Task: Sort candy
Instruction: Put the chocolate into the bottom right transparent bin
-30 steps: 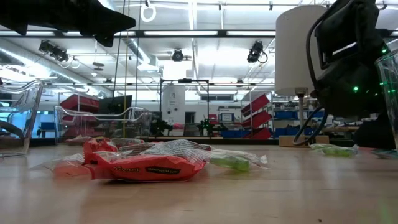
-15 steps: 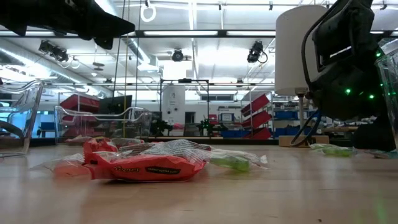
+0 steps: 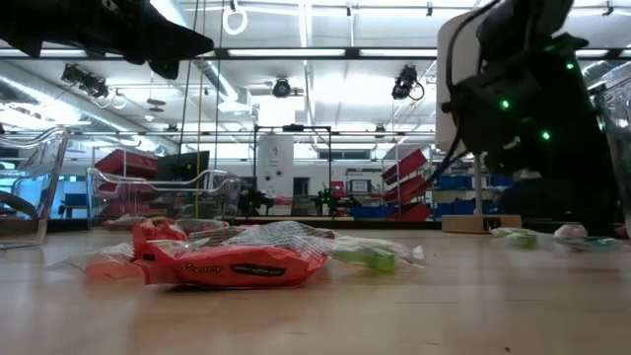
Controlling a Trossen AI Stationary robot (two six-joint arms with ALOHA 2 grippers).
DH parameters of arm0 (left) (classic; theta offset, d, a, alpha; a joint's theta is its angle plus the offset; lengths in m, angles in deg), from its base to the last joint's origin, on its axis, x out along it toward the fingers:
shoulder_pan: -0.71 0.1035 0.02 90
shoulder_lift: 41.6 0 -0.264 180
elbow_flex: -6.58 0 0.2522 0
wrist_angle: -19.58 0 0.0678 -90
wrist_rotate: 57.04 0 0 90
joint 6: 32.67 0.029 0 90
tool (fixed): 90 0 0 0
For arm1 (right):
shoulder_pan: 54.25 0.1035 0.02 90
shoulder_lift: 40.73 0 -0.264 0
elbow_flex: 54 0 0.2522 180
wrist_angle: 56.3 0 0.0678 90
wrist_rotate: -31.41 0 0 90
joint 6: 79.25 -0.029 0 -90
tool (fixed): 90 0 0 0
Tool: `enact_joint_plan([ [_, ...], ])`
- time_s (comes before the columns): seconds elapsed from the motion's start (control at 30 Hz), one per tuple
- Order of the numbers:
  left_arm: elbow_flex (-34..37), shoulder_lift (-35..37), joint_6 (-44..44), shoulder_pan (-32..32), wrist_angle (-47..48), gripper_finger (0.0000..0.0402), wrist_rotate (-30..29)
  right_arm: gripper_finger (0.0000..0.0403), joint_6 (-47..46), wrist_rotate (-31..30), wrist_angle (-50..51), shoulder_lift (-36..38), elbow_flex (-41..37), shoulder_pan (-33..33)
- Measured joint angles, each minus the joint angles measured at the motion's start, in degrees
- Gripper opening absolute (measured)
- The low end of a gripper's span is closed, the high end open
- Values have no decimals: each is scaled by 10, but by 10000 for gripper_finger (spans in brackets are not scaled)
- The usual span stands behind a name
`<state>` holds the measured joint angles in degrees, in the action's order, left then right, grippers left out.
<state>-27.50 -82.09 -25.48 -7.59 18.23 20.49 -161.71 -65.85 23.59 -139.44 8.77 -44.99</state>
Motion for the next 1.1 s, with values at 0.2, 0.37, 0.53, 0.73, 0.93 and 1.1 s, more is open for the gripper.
enact_joint_plan([
  [0.2, 0, 0, -3, 0, 0, 5, 0, 0, -14, -18, 131, 3, 48, -1],
  [0.37, 0, 0, -3, 0, 1, 5, 0, 0, -33, 0, 180, 3, 40, -5],
  [0.53, 0, 0, -4, 0, 2, 5, 0, 0, -35, 39, 128, 3, -2, -6],
  [0.73, 0, 0, -4, 0, 3, 5, 0, 0, -39, 65, 55, 3, -28, -2],
  [0.93, 0, 0, -4, 0, 3, 5, 0, 0, -35, 63, -6, 3, -23, 5],
  [1.1, 0, 0, -3, 0, 2, 5, 0, 0, -31, 25, -25, 3, 4, 9],
])
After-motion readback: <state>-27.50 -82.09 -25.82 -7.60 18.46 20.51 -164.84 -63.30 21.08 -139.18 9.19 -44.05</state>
